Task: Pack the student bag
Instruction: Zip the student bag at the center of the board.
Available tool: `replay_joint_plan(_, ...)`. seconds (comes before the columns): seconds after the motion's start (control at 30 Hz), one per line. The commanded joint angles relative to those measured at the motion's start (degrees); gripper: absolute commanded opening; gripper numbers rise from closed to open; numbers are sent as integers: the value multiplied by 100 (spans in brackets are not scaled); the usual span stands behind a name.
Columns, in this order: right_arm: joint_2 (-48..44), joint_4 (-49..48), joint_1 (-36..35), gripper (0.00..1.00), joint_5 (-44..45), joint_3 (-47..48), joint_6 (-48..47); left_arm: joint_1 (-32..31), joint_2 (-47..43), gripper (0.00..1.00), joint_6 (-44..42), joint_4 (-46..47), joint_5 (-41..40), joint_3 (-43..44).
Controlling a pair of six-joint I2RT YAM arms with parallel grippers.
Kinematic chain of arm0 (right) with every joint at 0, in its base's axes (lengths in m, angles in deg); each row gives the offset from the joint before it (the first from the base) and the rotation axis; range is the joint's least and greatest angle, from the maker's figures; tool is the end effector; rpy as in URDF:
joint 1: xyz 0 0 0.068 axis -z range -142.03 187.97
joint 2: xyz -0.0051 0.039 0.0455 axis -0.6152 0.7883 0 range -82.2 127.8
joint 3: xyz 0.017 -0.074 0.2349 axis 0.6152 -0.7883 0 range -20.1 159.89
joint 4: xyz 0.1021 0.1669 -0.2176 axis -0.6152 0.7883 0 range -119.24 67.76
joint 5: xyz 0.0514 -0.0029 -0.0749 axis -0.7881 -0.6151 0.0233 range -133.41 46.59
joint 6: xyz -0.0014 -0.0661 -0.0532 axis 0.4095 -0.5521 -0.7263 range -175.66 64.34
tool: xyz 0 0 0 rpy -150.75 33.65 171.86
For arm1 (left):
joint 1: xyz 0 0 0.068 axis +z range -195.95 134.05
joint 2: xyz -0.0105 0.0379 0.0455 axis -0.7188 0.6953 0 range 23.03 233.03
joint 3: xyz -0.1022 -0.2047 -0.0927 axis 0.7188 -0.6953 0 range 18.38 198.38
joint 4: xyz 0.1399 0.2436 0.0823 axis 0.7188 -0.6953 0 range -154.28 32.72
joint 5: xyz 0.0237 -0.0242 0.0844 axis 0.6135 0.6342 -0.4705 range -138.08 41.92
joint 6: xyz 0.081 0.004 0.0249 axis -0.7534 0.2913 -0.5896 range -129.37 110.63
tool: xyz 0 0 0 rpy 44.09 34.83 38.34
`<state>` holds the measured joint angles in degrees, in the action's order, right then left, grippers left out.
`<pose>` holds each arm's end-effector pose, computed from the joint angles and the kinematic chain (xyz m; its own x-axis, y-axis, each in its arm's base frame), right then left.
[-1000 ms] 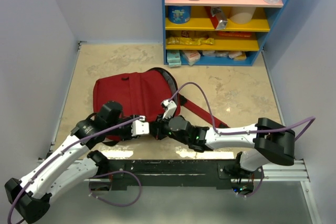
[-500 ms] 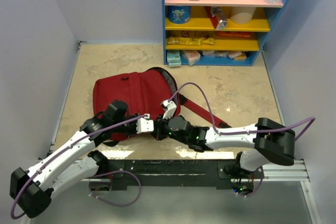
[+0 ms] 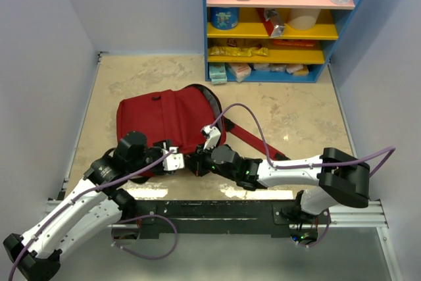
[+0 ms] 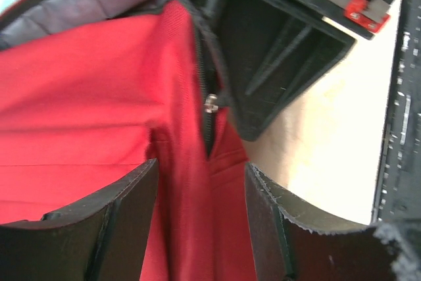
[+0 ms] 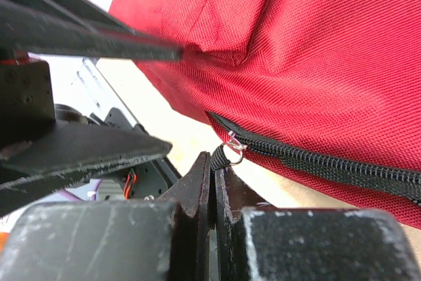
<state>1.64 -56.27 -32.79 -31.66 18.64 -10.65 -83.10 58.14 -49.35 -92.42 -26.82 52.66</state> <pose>0.1374 0.3472 0.1491 -0.6809 0.1504 -0.7167 -0.5361 0.5644 0.6278 0.1600 -0.1551 0.2215 0.1531 0.6353 -0.7569 0.9113 0.2056 0.3569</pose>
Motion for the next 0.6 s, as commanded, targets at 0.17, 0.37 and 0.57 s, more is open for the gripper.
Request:
replay_joint_plan(0.17,-69,-338,-25,0,-138,142,51,23,346,59,-176,533,-42,-202)
replay_joint_plan(0.37,-121,-277,-34,0,-129,160,60,14,637,55,-220,595,186,-229)
replay_joint_plan(0.57,-157,-216,-25,0,-120,169,51,23,637,50,-211,719,247,-221)
